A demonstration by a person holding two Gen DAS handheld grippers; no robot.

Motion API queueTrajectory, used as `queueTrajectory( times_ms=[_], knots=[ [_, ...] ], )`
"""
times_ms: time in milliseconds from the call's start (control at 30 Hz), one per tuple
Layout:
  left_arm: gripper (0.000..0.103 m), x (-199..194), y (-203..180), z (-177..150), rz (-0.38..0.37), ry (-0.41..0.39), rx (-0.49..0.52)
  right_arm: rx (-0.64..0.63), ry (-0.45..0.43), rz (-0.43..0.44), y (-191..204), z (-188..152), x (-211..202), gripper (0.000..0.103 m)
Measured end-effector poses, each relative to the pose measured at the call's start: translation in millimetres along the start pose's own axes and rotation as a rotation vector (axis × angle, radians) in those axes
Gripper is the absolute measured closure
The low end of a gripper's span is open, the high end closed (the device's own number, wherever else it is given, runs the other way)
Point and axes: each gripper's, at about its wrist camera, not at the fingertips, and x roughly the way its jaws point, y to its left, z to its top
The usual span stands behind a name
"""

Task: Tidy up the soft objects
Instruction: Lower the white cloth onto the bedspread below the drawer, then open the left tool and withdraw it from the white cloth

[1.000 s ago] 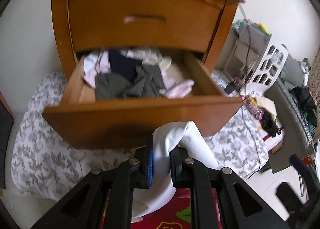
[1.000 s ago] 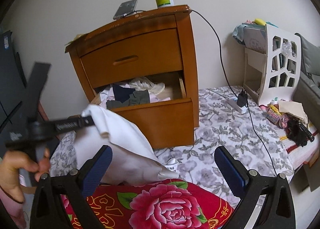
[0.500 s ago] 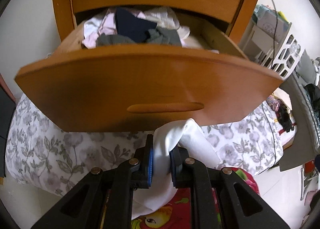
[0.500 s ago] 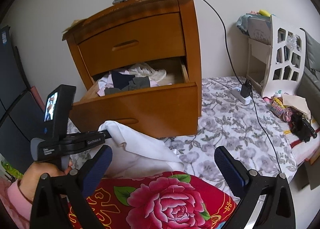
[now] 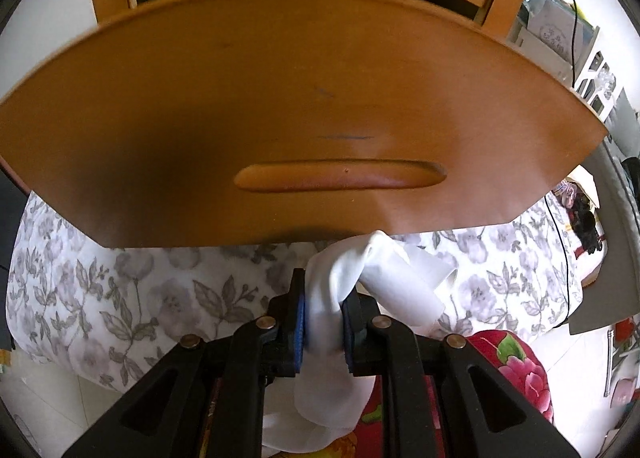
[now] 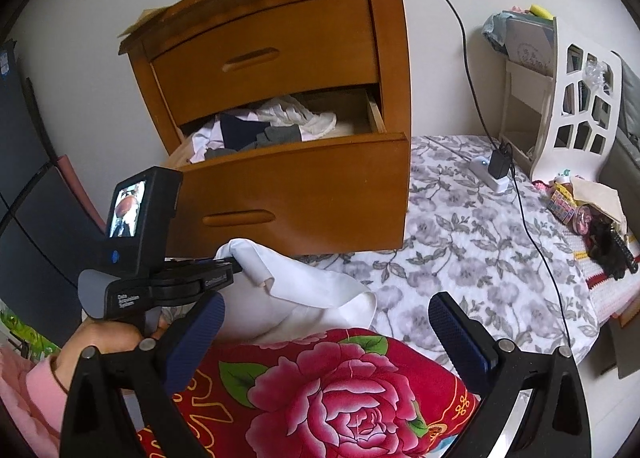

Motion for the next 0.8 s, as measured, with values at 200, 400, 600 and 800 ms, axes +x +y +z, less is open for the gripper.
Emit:
queueTrajectory(
  times_ms=[200,400,600,800],
  knots=[
    [0.078,-19.7,3.2,-0.6,-0.041,-0.024,-0.022,-0.009,0.005,-0.002,3.4,-0.6,1.4,0.0],
    [0.072,-59.4,7.2,-5.4,-0.022,-0.108,-0.041,-0.023,0.002,-0.005,6.2,-1.2,-0.1,0.0],
    [0.061,-120.8,23.6,-13.8,0.004,-0.266,-0.085,-0.031,0.007,-0.009,8.9,-1.4,0.4,0.0],
    [0.04,-155.2,42.2,-25.6,0.06,-0.363,-0.124,-0.049,0.011,0.004,15.9,-2.8,1.4,0.0]
  ],
)
